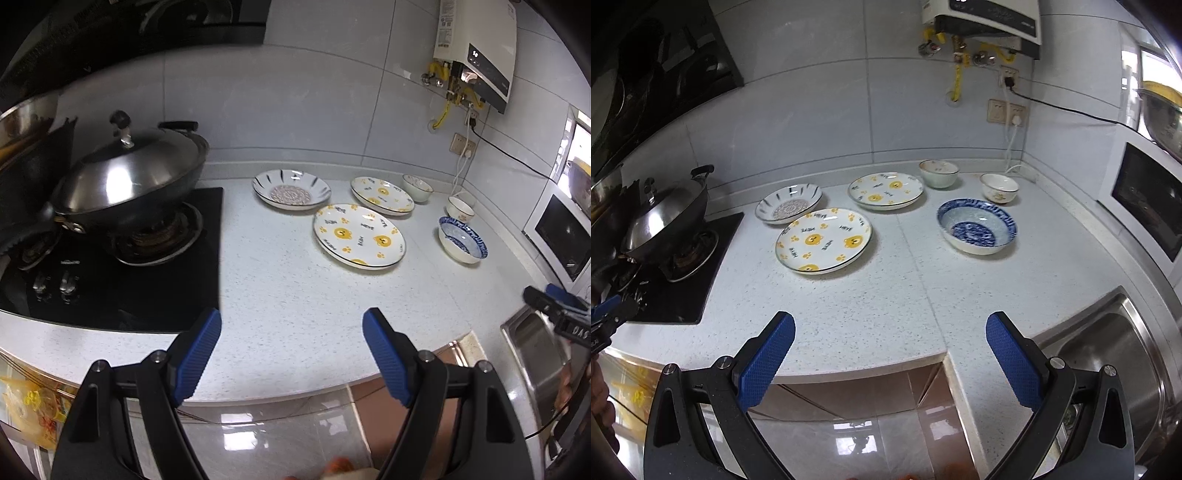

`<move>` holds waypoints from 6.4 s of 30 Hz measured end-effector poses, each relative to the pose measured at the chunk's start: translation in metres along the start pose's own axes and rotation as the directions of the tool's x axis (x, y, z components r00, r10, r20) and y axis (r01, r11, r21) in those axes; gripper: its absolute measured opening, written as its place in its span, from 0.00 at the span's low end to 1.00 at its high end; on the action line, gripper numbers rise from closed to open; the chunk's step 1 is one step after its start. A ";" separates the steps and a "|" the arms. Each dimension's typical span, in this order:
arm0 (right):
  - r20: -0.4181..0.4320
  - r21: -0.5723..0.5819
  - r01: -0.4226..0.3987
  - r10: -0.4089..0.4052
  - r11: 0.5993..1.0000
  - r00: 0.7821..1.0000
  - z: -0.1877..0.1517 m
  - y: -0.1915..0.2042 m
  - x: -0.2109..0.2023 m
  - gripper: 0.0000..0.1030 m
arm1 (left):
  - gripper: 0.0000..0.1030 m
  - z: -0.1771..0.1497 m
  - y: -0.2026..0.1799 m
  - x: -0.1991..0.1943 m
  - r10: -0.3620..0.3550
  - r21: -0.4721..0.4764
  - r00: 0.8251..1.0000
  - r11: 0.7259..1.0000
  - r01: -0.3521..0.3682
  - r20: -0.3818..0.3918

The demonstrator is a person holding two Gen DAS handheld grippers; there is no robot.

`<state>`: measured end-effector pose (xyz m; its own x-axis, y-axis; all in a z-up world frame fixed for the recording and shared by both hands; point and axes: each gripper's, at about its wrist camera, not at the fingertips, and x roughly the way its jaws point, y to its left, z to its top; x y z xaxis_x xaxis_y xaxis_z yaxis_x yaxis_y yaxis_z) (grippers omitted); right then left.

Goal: Organize plates and bowls
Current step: 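Move both grippers toward the rim of the large bear-print plate, then close the right gripper on the bear plate rim while the left gripper also clamps it, then carry the bear plate toward the stove and open both grippers, then move both grippers to the mandala plate and clamp its rim, then carry the mandala plate with both grippers onto the bear plate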

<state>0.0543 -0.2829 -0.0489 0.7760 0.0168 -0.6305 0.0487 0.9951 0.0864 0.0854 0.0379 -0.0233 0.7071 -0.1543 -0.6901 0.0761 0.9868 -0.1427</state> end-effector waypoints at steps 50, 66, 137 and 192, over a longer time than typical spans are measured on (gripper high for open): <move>-0.554 0.106 -0.471 0.445 0.876 0.703 0.115 -0.011 0.375 0.36 | 0.75 0.124 -0.013 0.375 -0.351 -0.414 0.846 0.894 0.174 -0.402; -0.565 0.088 -0.454 0.420 0.887 0.710 0.115 -0.020 0.382 0.14 | 0.31 0.119 -0.011 0.377 -0.332 -0.366 0.824 0.916 0.165 -0.460; -0.370 -0.002 -0.523 0.486 0.852 0.792 0.121 0.060 0.288 0.61 | 0.64 0.146 0.049 0.244 -0.152 -0.181 0.952 0.978 0.106 -0.266; -0.457 -0.014 -0.550 0.484 0.835 0.746 0.206 0.124 0.476 0.12 | 0.15 0.222 0.127 0.402 -0.106 -0.387 0.936 0.921 -0.034 -0.335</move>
<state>0.5596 -0.1720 -0.1793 0.3153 0.5385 -0.7814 -0.3949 0.8232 0.4079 0.5353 0.1116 -0.1608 0.4181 -0.2656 -0.8687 -0.2263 0.8957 -0.3828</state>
